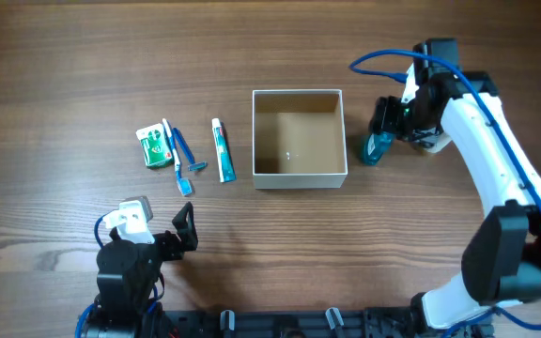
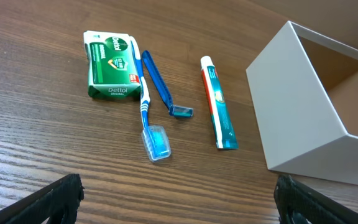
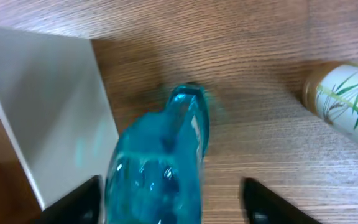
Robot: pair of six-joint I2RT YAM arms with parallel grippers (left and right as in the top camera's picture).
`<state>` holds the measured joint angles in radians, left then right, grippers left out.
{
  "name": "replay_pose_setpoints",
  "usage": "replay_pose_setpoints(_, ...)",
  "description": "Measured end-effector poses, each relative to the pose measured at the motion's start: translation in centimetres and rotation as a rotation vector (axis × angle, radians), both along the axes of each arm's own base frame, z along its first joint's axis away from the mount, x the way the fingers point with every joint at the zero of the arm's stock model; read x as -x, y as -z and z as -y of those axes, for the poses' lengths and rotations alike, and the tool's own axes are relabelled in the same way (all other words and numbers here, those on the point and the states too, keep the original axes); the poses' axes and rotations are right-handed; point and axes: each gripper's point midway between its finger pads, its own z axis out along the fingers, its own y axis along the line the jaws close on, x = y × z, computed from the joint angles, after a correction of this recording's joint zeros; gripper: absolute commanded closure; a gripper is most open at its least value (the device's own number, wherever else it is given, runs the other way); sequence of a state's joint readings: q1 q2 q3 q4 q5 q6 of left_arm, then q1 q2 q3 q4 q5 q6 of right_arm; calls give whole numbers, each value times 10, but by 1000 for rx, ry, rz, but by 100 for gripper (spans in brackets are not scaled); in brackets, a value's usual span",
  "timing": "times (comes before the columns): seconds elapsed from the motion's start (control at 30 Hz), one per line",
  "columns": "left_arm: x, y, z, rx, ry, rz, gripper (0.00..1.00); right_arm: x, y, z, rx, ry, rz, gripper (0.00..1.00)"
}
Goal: Pack container
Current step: 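Reach the right gripper to the blue mouthwash bottle and grasp it, then carry the mouthwash bottle with the right gripper into the white box, then release the bottle and move the right gripper to the white lotion tube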
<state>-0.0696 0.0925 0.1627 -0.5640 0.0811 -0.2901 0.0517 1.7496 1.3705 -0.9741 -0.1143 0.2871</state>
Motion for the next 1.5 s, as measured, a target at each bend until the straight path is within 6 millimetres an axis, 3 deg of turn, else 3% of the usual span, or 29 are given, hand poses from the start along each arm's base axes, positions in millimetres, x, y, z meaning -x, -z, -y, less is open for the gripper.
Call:
replay_pose_setpoints(0.07,0,0,0,0,0,0,0,-1,0,1,6,4,1,71)
replay_pose_setpoints(0.13,0,0,0,0,0,0,0,0,0,4,22,8,1,82)
replay_pose_setpoints(0.23,0,0,0,0,0,0,0,4,-3,4,31,7,-4,81)
replay_pose_setpoints(0.3,0,0,0,0,0,0,0,9,-18,-3,33,-13,29,80)
replay_pose_setpoints(0.4,0,0,0,0,0,0,0,25,-79,-25,30,-79,196,81)
replay_pose_setpoints(0.53,0,0,0,0,0,0,0,58,-192,-71,-11,-224,537,86)
replay_pose_setpoints(0.57,0,0,0,0,0,0,0,62,-208,-80,-29,-250,588,86)
replay_pose_setpoints(0.6,0,0,0,0,0,0,0,64,-211,-85,-35,-263,597,86)
replay_pose_setpoints(0.63,0,0,0,0,0,0,0,61,-205,-89,-31,-272,578,86)
replay_pose_setpoints(0.7,0,0,0,0,0,0,0,43,-172,-95,1,-278,482,85)
replay_pose_setpoints(0.83,0,0,0,0,0,0,0,-4,-69,-113,64,-293,256,80)
replay_pose_setpoints(0.93,0,0,0,0,0,0,0,-20,-32,-118,87,-294,208,74)
replay_pose_setpoints(0.97,0,0,0,0,0,0,0,-23,-28,-116,100,-290,205,73)
replay_pose_setpoints(1.0,0,0,0,0,0,0,0,-26,-27,-115,112,-286,213,64)
replay_pose_setpoints(1.03,0,0,0,0,0,0,0,-29,-27,-112,132,-278,223,42)
replay_pose_setpoints(1.07,0,0,0,0,0,0,0,-31,-26,-109,154,-273,226,28)
replay_pose_setpoints(1.13,0,0,0,-1,0,0,0,-34,-25,-107,177,-287,235,17)
replay_pose_setpoints(1.27,0,0,0,0,0,0,0,-23,-23,-102,196,-318,189,6)
replay_pose_setpoints(1.3,0,0,0,0,0,0,0,-19,-32,-100,191,-304,191,4)
replay_pose_setpoints(1.33,0,0,0,0,0,0,0,-18,-55,-100,176,-288,237,4)
replay_pose_setpoints(1.4,0,0,0,0,0,0,0,-14,-125,-96,135,-257,399,7)
replay_pose_setpoints(1.43,0,0,0,0,0,0,0,-9,-159,-88,117,-230,476,7)
replay_pose_setpoints(1.5,0,0,0,0,0,0,0,9,-215,-48,110,-128,597,7)
